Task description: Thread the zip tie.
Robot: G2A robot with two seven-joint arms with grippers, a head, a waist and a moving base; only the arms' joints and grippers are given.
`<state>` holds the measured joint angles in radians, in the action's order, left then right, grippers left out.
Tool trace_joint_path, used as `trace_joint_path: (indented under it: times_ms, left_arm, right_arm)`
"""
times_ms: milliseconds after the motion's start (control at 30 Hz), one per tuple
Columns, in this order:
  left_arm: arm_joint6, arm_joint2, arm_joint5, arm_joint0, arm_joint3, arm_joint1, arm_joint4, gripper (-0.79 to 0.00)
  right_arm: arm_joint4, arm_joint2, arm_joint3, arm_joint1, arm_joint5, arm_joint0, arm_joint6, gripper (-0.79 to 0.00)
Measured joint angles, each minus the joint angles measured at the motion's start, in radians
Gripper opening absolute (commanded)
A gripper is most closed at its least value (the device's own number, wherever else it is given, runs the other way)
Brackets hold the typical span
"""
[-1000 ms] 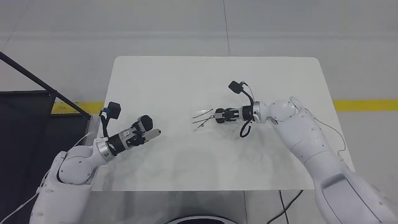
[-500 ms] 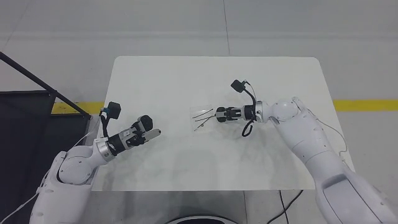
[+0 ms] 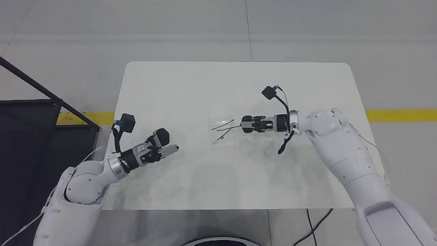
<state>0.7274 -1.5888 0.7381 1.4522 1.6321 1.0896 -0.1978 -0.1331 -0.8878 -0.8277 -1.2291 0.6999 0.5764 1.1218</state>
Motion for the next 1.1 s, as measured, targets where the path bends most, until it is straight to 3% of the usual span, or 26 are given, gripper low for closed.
trace_joint_path:
  times_ms: [200, 467, 633, 767, 1100]
  left_arm:
    - [0.043, 0.015, 0.039, 0.002, 0.038, -0.010, -0.029, 0.000]
    - [0.165, 0.074, 0.163, 0.001, 0.109, -0.028, -0.074, 0.000]
    - [0.141, 0.113, 0.214, 0.008, 0.135, -0.046, -0.122, 0.000]
    - [0.142, 0.112, 0.213, 0.008, 0.135, -0.046, -0.121, 0.000]
    - [0.141, 0.113, 0.212, 0.008, 0.135, -0.046, -0.121, 0.000]
  right_arm:
    - [0.002, -0.049, -0.241, 0.073, -0.067, 0.075, 0.066, -0.785]
    - [0.001, -0.070, -0.613, 0.182, -0.218, 0.154, 0.216, -0.785]
    - [0.044, -0.043, -0.783, 0.237, -0.269, 0.189, 0.267, -0.785]
    - [0.074, -0.025, -0.836, 0.262, -0.246, 0.225, 0.245, -0.785]
    - [0.074, -0.025, -0.835, 0.261, -0.248, 0.225, 0.245, -0.785]
